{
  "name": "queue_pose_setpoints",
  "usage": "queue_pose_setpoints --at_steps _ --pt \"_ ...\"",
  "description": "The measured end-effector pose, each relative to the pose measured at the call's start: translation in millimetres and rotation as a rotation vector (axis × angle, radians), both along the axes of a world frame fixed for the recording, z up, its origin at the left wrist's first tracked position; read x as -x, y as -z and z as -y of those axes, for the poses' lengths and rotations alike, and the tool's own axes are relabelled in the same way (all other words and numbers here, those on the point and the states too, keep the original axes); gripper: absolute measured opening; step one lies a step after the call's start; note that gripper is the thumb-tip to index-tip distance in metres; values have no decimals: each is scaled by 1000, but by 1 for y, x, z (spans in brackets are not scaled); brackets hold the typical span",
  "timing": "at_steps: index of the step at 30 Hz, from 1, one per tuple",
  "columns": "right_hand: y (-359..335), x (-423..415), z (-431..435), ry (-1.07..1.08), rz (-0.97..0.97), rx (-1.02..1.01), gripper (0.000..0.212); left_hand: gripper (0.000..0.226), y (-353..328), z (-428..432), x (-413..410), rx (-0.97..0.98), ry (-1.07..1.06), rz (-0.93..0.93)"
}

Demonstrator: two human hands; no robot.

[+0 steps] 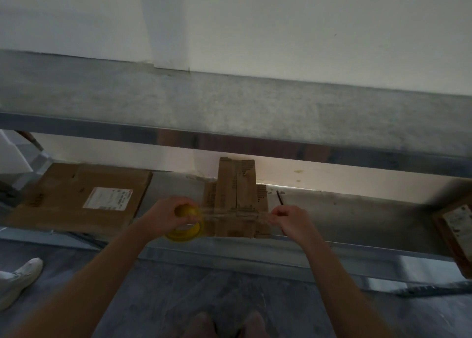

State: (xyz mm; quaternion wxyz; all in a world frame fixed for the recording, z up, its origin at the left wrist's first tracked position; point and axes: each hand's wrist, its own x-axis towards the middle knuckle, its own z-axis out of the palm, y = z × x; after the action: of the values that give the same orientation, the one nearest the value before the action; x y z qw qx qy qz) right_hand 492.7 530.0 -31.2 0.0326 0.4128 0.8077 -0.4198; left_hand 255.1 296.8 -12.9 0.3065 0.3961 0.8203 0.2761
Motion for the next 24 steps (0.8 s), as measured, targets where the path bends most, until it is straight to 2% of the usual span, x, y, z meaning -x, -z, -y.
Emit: queue_pose_setpoints --at_steps 6,10,12,16,18,21,24 --pt "16 8 8 140 -110 187 15 22 15 -11 -2 4 -19 24" --pt "31 20 24 271 -226 478 12 33 20 -15 -5 43 -28 67" --pt "36 24 30 318 -259 526 15 37 19 -15 -5 48 -21 81" --pt "40 30 36 303 -321 481 16 56 15 -17 -7 111 34 64" --pt "42 33 40 298 -314 450 8 63 11 -20 -8 138 55 44" --pt "46 32 47 338 -293 477 18 65 5 -22 -8 162 76 4" --pt "51 23 57 390 -415 288 16 63 2 -20 -9 151 72 -3"
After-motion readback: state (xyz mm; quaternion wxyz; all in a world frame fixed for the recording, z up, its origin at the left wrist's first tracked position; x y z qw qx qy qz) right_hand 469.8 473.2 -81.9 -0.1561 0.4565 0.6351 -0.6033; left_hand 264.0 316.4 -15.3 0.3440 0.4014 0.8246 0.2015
